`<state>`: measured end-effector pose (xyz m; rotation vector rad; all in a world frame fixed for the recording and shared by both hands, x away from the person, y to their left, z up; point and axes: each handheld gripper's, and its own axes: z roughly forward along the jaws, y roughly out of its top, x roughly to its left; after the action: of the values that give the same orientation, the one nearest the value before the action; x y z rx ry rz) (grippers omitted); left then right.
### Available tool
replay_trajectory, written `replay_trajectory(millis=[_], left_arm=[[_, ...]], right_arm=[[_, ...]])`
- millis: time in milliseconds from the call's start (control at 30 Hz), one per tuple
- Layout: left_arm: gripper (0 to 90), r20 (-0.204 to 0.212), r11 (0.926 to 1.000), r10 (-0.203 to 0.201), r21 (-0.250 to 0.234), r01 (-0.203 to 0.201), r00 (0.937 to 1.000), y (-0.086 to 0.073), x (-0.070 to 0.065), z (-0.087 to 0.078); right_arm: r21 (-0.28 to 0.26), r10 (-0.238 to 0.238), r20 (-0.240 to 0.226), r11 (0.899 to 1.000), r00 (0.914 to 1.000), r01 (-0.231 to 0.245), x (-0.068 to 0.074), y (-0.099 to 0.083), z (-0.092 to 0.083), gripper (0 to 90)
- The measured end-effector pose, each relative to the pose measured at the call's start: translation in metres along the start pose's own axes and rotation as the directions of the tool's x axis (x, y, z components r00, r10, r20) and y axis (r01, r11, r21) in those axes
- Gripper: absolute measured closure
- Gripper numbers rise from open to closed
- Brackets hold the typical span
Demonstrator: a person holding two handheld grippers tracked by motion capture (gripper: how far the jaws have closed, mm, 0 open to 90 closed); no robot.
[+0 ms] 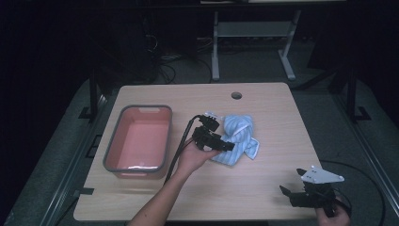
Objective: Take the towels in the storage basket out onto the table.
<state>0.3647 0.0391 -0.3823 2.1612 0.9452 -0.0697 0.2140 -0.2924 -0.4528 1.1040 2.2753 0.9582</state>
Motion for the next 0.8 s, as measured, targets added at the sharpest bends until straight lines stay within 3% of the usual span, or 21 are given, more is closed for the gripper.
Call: replay_trajectory(millis=[400, 800], left_arm=[[30.7, 0.009, 0.9996, 0.027, -0.006, -0.027, 0.9996, -0.017, -0.004, -0.012], [30.2, 0.025, 0.9996, 0.02, -0.018, -0.02, 0.9995, -0.035, -0.001, -0.018]], right_arm=[[0.009, 0.0, 0.004, 1.0, 1.0, 0.0, 0.0, 0.0, 0.001, 13.9], [0.009, 0.003, 0.014, 1.0, 0.9999, -0.003, 0.0, -0.001, 0.001, 13.9]])
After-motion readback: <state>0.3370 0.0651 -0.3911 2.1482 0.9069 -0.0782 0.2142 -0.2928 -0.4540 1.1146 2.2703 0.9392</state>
